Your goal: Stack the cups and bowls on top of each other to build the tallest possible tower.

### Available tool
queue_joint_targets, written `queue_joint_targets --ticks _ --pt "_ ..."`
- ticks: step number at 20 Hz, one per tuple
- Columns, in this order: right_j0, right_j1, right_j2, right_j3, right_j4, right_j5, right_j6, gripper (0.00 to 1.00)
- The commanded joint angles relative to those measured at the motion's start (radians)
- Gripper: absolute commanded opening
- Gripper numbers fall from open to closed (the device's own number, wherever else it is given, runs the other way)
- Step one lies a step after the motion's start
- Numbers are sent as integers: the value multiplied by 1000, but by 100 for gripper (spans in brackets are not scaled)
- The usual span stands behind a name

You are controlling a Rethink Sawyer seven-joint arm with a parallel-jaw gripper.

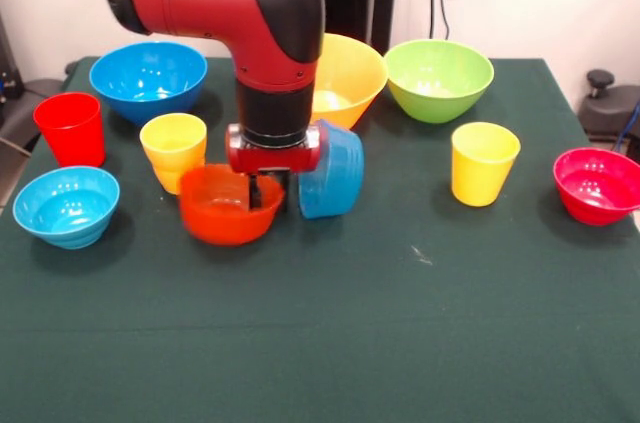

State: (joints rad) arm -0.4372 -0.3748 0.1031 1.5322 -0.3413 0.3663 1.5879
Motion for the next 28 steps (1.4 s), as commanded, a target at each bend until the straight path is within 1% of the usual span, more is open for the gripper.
queue_joint_targets --ticks 1,13,15,16,17,19,21,25,28 --pt "12 168 36 -148 -30 -32 56 0" --pt "22 166 30 -161 -25 -15 60 0" --pt "20 167 36 -159 -30 -34 58 0" --pt "22 159 36 -145 -18 -25 72 0" --pt "28 153 30 -134 -18 -37 84 0" --pt "48 127 15 -100 -11 -58 122 0" --pt "64 92 10 -72 1 -54 143 0" --pt "72 12 22 -11 35 -16 158 0" --pt "96 -50 13 29 60 23 175 0"
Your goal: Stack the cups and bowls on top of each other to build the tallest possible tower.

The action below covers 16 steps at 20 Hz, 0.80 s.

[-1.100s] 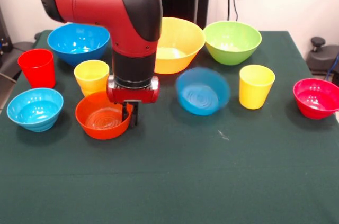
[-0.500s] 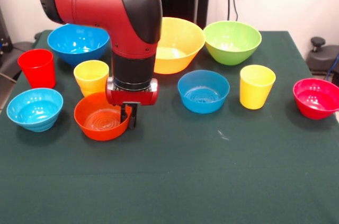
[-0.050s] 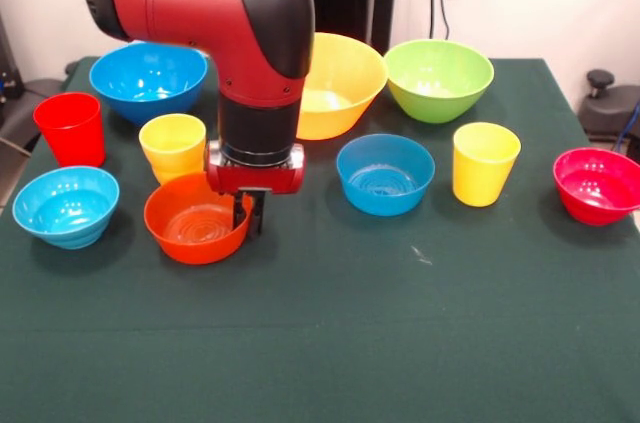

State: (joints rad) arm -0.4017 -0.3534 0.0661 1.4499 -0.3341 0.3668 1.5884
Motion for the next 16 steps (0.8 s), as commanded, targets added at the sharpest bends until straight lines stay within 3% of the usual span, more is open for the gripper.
queue_joint_targets --ticks 1,16 --pt "71 -89 44 123 61 33 183 0" --pt "199 -174 -17 196 165 63 291 0"
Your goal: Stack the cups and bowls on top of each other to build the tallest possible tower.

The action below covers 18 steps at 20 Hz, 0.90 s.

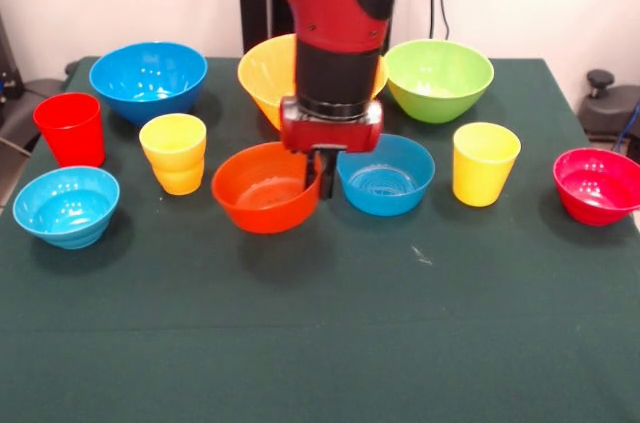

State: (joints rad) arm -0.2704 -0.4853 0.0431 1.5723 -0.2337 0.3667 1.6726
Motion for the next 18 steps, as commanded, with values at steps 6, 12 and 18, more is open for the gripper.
queue_joint_targets --ticks 6,12,18 --pt "134 -45 -28 86 95 49 268 0" --pt "188 -51 -54 128 117 14 328 0" --pt "234 -47 -71 153 143 -4 381 0"
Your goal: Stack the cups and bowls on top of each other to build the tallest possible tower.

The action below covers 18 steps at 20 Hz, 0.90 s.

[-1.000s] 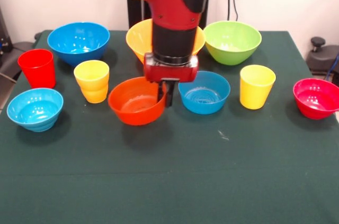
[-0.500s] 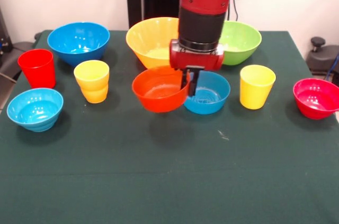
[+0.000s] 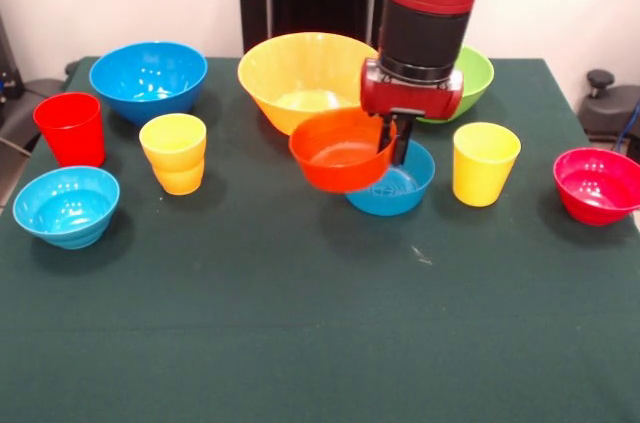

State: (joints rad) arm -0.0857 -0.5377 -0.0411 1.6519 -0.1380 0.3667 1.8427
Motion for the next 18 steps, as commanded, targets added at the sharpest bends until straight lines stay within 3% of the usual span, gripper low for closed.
queue_joint_targets --ticks 1,8,18 --pt "56 6 10 78 49 -10 217 0" --pt "137 20 -34 109 68 -54 298 0" --pt "179 60 -51 103 71 -101 362 0"
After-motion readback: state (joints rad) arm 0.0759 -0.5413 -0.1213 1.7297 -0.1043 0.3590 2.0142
